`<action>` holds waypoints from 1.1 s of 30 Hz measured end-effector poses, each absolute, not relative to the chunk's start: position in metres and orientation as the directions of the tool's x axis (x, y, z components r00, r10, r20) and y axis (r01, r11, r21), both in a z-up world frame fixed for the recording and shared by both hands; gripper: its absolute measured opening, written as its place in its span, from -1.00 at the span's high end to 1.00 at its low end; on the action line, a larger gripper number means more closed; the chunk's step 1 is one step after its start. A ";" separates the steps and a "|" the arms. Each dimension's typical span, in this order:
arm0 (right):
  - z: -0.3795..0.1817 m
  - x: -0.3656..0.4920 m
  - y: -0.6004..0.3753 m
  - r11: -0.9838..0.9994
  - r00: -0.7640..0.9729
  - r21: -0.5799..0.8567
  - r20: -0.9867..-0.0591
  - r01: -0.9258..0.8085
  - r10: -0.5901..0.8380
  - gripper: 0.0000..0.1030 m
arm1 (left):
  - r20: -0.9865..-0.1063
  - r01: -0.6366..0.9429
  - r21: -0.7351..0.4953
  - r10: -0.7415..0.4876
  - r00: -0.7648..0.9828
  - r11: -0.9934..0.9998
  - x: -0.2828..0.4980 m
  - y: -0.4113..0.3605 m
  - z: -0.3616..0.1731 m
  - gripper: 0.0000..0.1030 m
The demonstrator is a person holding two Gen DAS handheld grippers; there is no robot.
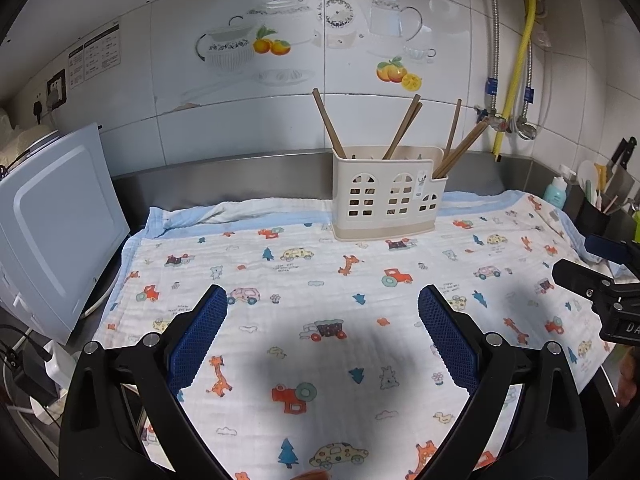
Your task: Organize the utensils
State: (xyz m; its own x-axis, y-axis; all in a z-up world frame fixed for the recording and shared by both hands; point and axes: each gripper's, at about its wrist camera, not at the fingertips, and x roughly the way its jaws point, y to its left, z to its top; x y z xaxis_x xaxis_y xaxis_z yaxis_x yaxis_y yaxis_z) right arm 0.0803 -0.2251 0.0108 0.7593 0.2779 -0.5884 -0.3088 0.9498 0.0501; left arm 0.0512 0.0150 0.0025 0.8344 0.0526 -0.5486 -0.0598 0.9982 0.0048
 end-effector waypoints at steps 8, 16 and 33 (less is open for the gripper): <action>0.012 0.081 -0.224 0.949 0.759 0.050 -0.588 -0.310 0.279 -0.77 | -0.548 -0.060 0.005 0.053 0.835 0.998 0.051 0.014 0.003 -0.85; 0.012 0.081 -0.223 0.948 0.757 0.049 -0.589 -0.314 0.282 -0.77 | -0.550 -0.057 0.002 0.049 0.834 0.998 0.051 0.013 0.001 -0.85; 0.009 0.082 -0.220 0.946 0.752 0.054 -0.593 -0.319 0.287 -0.77 | -0.554 -0.061 0.000 0.051 0.831 0.998 0.053 0.014 0.000 -0.85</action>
